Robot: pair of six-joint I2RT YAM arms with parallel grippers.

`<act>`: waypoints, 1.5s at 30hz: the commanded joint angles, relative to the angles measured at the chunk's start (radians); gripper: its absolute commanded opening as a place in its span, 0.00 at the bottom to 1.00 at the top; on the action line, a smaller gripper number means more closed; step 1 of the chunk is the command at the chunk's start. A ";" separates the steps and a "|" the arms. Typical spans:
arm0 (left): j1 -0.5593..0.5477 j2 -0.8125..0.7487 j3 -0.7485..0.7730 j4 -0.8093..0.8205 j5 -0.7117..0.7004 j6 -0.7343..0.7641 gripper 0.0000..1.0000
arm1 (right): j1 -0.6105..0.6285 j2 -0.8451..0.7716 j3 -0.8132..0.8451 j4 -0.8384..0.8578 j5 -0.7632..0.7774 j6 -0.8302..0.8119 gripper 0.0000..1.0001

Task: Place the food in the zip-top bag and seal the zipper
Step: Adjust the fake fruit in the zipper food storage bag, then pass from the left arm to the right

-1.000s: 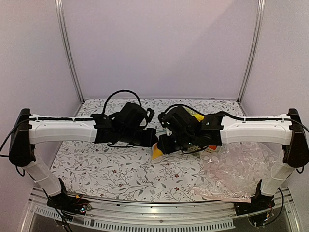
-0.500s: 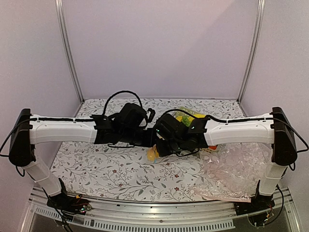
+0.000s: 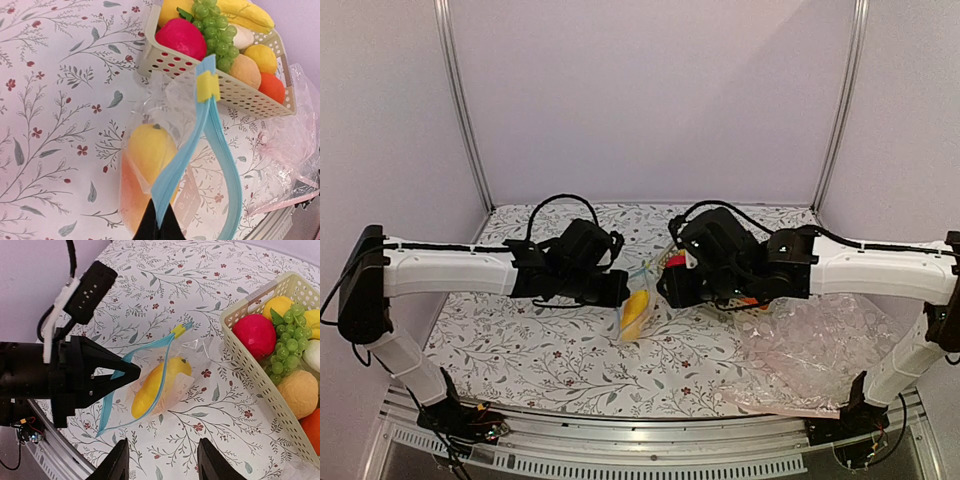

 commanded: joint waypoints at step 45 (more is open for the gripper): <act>0.040 -0.070 -0.059 0.113 0.230 0.040 0.00 | -0.041 0.225 0.222 -0.102 -0.038 0.107 0.20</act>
